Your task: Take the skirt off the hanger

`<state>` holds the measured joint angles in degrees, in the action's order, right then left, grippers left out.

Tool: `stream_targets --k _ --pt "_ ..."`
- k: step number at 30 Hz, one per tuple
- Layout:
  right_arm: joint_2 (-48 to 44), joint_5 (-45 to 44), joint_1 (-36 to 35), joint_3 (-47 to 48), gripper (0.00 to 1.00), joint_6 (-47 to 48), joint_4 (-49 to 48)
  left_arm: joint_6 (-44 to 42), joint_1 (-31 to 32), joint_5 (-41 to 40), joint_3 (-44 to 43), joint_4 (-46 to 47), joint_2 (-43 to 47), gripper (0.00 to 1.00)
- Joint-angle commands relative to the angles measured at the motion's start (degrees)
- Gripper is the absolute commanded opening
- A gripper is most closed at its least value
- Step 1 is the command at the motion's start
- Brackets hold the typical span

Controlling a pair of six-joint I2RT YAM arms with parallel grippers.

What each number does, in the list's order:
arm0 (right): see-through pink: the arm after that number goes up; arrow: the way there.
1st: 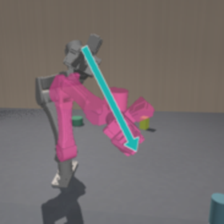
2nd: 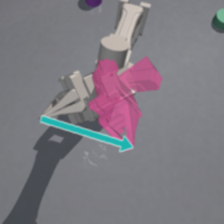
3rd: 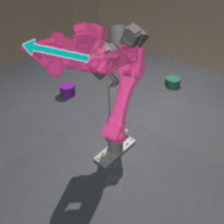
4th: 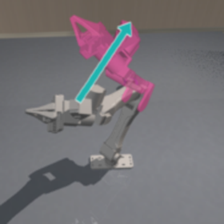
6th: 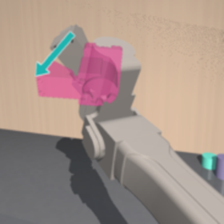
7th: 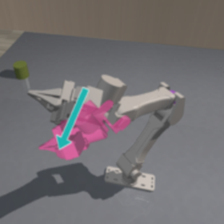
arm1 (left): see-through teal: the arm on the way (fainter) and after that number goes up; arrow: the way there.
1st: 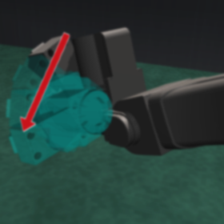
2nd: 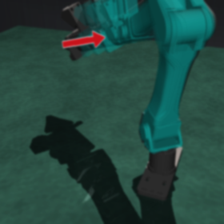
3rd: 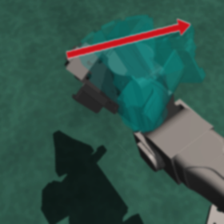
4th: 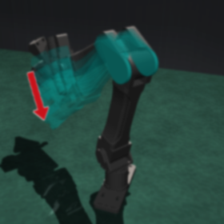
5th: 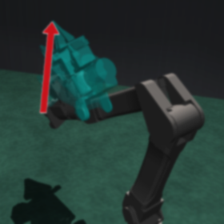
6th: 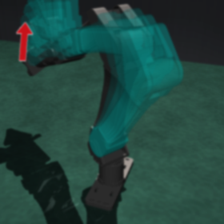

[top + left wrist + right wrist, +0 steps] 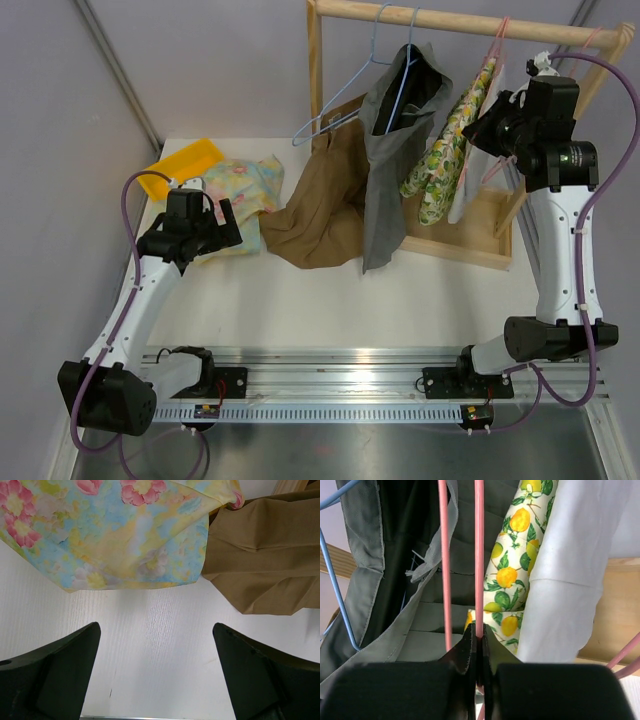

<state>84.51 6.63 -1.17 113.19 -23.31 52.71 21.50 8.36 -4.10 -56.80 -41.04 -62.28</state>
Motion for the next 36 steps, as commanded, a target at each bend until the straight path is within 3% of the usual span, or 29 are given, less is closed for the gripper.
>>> stream_targets --k 1,6,9,10,16,17,19,20,23,27,36 --pt "-2.4 -1.9 -0.5 0.0 0.00 1.6 -2.4 0.6 0.3 -1.4 -0.2 1.2 1.1 0.99" --pt "-2.9 -3.1 -0.5 6.1 0.00 3.7 2.5 -2.1 3.1 -1.8 -1.6 3.2 3.3 0.99" --pt "-4.0 -6.3 -0.4 9.4 0.00 4.2 5.5 -3.3 6.1 -4.6 -6.6 1.8 4.5 0.99" --pt "-4.9 -6.4 -0.5 9.7 0.00 4.5 6.1 -3.4 7.5 -5.0 -11.9 0.7 4.6 0.99" --pt "-8.9 -9.4 -0.5 9.3 0.00 4.7 10.3 -5.6 25.9 -4.8 -33.3 -2.0 -1.7 0.99" --pt "-9.5 -9.0 -0.5 8.5 0.00 4.4 10.6 -6.5 31.8 -4.8 -37.5 -1.5 -2.6 0.99" --pt "-12.1 -6.9 -0.5 7.1 0.00 3.7 10.9 -9.6 37.9 -4.2 -39.8 1.7 -4.8 0.99" --pt "-13.0 -6.5 -0.5 5.3 0.00 3.3 10.8 -11.1 43.0 -3.3 -40.4 3.4 -5.3 0.99" --pt "-16.7 -2.8 -0.5 2.1 0.00 2.6 9.6 -11.6 49.1 0.8 -39.2 11.2 -6.6 0.99" --pt "-19.6 0.2 -0.5 1.0 0.00 2.7 6.9 -10.4 52.4 3.6 -36.9 18.8 -9.6 0.99" --pt "-18.9 -1.9 -0.5 3.0 0.00 1.9 -0.7 -9.4 58.7 -0.1 -31.7 25.1 -13.7 0.99"
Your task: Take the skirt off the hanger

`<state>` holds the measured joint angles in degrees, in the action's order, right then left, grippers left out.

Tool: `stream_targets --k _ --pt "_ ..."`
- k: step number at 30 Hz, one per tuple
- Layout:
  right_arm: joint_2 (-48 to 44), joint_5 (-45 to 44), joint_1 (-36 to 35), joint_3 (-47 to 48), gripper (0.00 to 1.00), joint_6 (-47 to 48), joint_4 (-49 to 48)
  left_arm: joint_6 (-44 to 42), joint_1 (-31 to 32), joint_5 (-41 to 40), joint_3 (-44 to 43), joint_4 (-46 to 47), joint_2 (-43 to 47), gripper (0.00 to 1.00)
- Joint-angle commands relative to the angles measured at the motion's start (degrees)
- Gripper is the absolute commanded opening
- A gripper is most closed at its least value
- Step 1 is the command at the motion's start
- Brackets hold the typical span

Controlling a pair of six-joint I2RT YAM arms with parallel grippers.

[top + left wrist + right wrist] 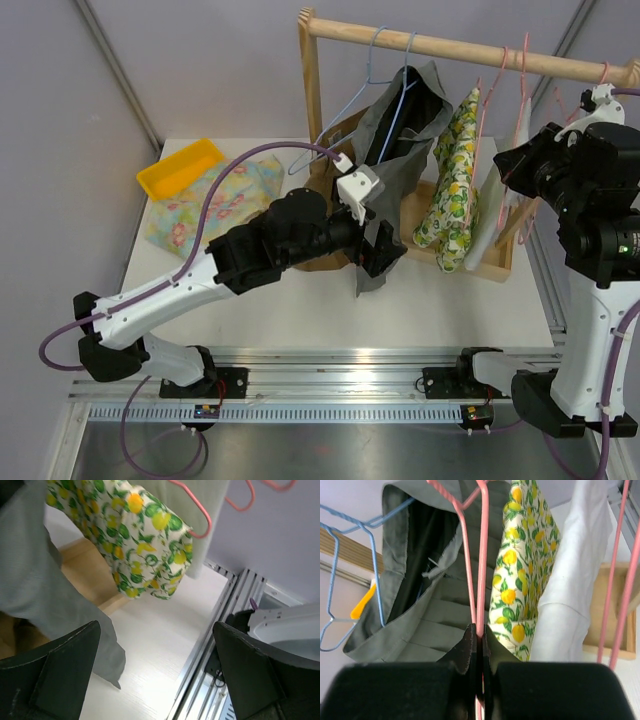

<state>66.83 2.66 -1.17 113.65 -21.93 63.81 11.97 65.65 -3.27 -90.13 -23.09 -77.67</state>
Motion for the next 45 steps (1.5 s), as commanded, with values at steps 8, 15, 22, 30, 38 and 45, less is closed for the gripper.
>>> stream_targets --k 8,15,22,30,38,45 --pt "3.1 -1.0 -0.4 9.2 0.00 -0.9 -14.8 1.7 2.6 -3.0 9.3 9.3 4.7 0.99" --pt "-3.2 2.3 -0.5 3.7 0.00 -4.6 -12.3 2.1 3.7 -1.0 9.5 11.7 5.5 0.99" --pt "-12.0 7.9 -0.5 0.7 0.00 -8.6 -7.8 2.3 7.9 6.0 7.4 18.5 1.8 0.99" --pt "-16.6 11.0 -0.5 0.3 0.00 -11.2 -4.1 2.9 12.6 10.7 4.2 26.2 -5.9 0.99" --pt "-19.4 12.4 -0.4 -0.4 0.00 -13.2 -3.2 2.4 15.6 10.1 0.9 28.4 -10.7 0.99" --pt "-19.1 13.8 -0.4 2.7 0.00 -14.5 -2.1 1.9 15.9 6.6 -2.2 29.0 -14.3 0.99"
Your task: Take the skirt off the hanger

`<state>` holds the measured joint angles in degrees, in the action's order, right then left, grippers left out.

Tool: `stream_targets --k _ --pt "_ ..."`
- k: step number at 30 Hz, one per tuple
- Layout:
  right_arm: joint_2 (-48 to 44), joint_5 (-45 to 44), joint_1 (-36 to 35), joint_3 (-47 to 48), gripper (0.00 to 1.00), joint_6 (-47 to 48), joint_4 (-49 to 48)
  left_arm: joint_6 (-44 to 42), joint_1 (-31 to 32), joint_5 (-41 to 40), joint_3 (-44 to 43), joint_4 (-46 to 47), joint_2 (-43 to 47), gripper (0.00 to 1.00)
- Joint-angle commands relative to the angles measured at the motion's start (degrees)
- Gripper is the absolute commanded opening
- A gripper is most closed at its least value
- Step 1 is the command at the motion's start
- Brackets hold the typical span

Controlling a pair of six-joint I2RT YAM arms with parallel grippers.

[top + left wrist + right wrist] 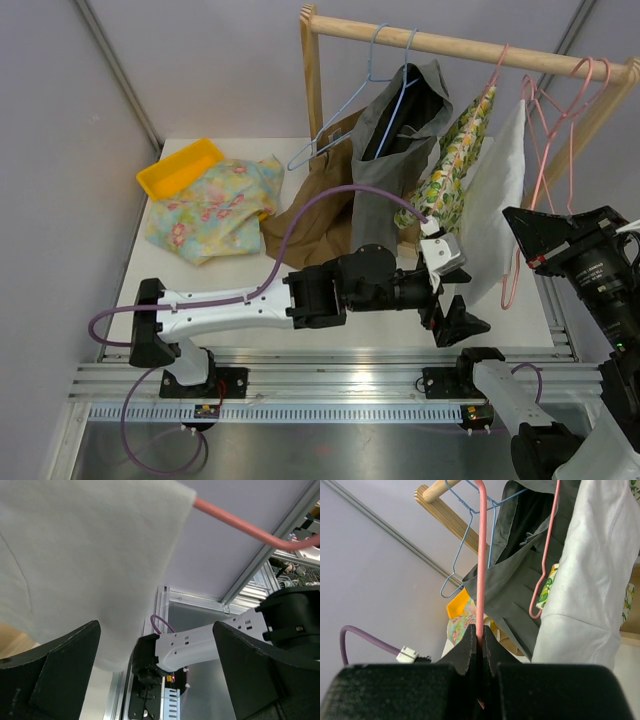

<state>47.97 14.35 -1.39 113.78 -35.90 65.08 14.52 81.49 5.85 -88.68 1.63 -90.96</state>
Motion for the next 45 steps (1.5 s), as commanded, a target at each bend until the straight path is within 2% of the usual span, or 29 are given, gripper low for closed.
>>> stream_targets --k 1,7,8,10,11,12,15,16,19,24,27,28,30,34,35,39,43,45 --pt "-0.1 2.3 -0.3 3.5 0.00 -0.7 -3.1 -0.9 0.1 -3.6 -4.5 4.0 -1.3 0.99" --pt "0.5 4.4 -0.2 6.4 0.00 -2.1 -2.1 -2.3 0.2 -13.1 -4.6 4.2 -2.8 0.98" --pt "0.5 4.5 -0.3 6.5 0.00 -2.2 -2.0 -2.3 0.1 -14.4 -4.6 4.2 -3.1 0.85" --pt "0.4 4.6 -0.3 6.5 0.00 -2.4 -2.0 -2.5 0.1 -14.9 -4.6 4.1 -3.3 0.69" --pt "0.4 4.7 -0.2 6.5 0.00 -2.4 -2.1 -2.3 0.1 -14.8 -4.7 3.8 -3.3 0.57" --pt "0.4 4.8 -0.2 6.2 0.00 -2.4 -2.1 -2.1 0.1 -14.5 -4.6 3.6 -3.0 0.34" --pt "0.2 4.7 -0.2 5.3 0.00 -2.4 -2.2 -1.5 0.2 -14.1 -2.8 4.6 -1.9 0.05" --pt "0.1 4.7 -0.2 5.1 0.00 -2.5 -2.4 -1.3 0.2 -14.1 -2.1 5.2 -0.7 0.01" --pt "0.0 4.6 -0.2 4.4 0.00 -2.9 -3.3 -1.1 0.2 -14.8 0.6 7.5 1.2 0.00" --pt "2.9 1.0 -0.3 9.3 0.00 -0.3 -0.2 -0.8 2.8 -14.2 5.3 4.8 4.9 0.00" --pt "5.7 -2.7 -0.3 15.8 0.00 1.4 2.5 -0.9 7.5 -17.3 14.5 4.9 9.3 0.00" --pt "6.1 -4.2 -0.3 16.6 0.00 1.6 2.3 -0.2 8.9 -20.4 19.6 4.5 10.2 0.00" --pt "6.7 -5.6 -0.3 17.8 0.00 1.9 1.5 1.5 12.8 -23.2 24.4 4.3 12.0 0.00" --pt "9.2 -8.4 -0.3 20.7 0.00 2.3 1.7 9.4 18.9 -29.4 34.3 3.0 13.6 0.00" --pt "9.8 -9.1 -0.3 20.4 0.00 2.5 2.3 13.4 23.0 -32.9 38.4 1.9 14.4 0.00" --pt "8.2 -9.0 -0.3 17.9 0.00 2.6 3.6 18.3 27.0 -36.2 41.7 -1.4 16.2 0.00" --pt "3.5 -10.7 -0.3 8.0 0.00 3.3 4.1 18.4 27.5 -37.9 44.7 -9.1 24.2 0.00" --pt "1.7 -11.3 -0.3 5.3 0.00 3.6 4.4 18.0 27.5 -42.7 43.2 -15.0 29.5 0.00"
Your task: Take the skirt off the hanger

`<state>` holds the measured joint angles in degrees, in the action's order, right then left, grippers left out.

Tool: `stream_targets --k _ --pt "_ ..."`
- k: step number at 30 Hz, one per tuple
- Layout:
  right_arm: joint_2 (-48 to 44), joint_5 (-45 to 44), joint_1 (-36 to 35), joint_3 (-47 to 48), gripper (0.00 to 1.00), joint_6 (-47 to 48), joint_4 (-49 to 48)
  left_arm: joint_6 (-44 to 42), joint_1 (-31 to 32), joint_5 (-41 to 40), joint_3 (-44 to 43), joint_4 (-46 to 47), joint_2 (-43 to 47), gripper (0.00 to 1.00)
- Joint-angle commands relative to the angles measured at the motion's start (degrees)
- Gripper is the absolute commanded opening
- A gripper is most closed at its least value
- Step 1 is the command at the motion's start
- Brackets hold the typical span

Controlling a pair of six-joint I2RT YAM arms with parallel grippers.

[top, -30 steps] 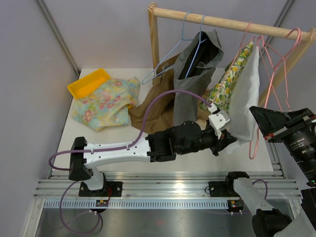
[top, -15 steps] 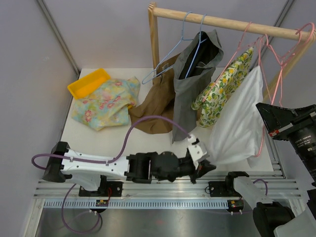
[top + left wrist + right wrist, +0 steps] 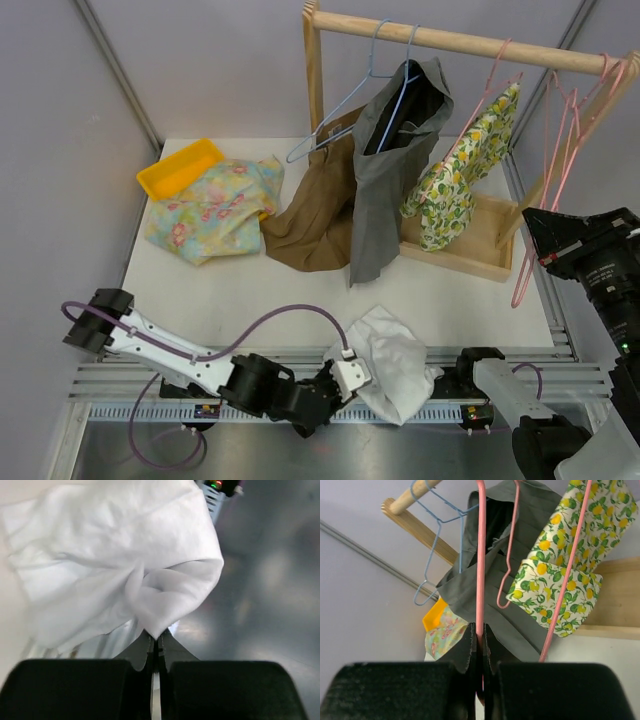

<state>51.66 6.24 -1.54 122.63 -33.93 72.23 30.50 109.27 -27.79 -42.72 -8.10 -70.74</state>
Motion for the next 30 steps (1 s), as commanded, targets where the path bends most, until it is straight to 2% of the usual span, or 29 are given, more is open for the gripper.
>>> stream_targets --k 1,4,5,8,11,12,17,18,19,20,22,23,24,26,27,30 --pt "-2.4 -2.7 -0.1 -5.7 0.00 1.3 -2.8 1.6 -0.3 -11.2 -4.1 -8.8 10.9 0.00" --pt "-3.3 -1.1 -0.1 -10.5 0.00 1.0 -3.8 -1.2 -0.5 -21.1 -13.9 -27.7 14.6 0.00" --pt "-3.3 -1.2 -0.1 -11.8 0.00 1.1 -5.0 -2.1 -0.6 -25.5 -18.7 -30.7 15.3 0.00" --pt "-2.8 -2.5 -0.1 -15.3 0.00 1.7 -8.7 -7.1 -5.2 -29.3 -25.2 -37.8 18.1 0.00" --pt "-1.3 -2.6 -0.1 -17.8 0.00 1.0 -13.6 -15.5 -16.1 -25.7 -31.5 -37.2 21.3 0.00" --pt "0.0 -2.5 -0.1 -18.4 0.00 0.8 -14.7 -17.6 -22.3 -24.3 -35.2 -36.8 21.8 0.00" --pt "4.5 -5.0 -0.1 -17.6 0.00 0.5 -21.0 -33.6 -38.3 -20.1 -47.4 -33.0 18.4 0.00" --pt "5.8 -5.8 -0.1 -16.9 0.00 0.9 -21.9 -37.2 -44.6 -17.2 -52.1 -31.9 15.7 0.00" --pt "6.5 -5.9 -0.1 -16.5 0.00 1.1 -22.2 -38.6 -48.1 -15.2 -54.5 -31.7 14.1 0.00" --pt "7.5 -5.9 -0.1 -16.0 0.00 1.2 -22.5 -39.6 -55.3 -13.3 -57.4 -31.5 12.3 0.00" --pt "8.1 -8.1 0.0 -15.6 0.00 1.6 -23.4 -40.5 -63.4 -5.8 -66.6 -32.1 7.7 0.00" --pt "8.4 -8.3 -0.1 -15.7 0.00 1.5 -23.8 -40.3 -67.4 -3.5 -69.4 -32.5 2.5 0.00" --pt "8.7 -8.3 -0.1 -15.9 0.00 1.5 -24.1 -39.8 -73.7 -2.3 -72.0 -32.5 -0.1 0.00" --pt "9.1 -8.5 -0.1 -16.5 0.00 1.5 -24.8 -37.1 -79.4 -0.1 -78.6 -32.9 -8.0 0.00" --pt "9.3 -8.4 -0.1 -17.1 0.00 1.6 -25.2 -35.5 -85.3 1.1 -80.0 -33.1 -10.3 0.00" --pt "10.3 -9.6 -0.1 -17.1 0.00 2.1 -24.9 -28.6 -95.0 3.1 -77.8 -30.4 -18.3 0.00"
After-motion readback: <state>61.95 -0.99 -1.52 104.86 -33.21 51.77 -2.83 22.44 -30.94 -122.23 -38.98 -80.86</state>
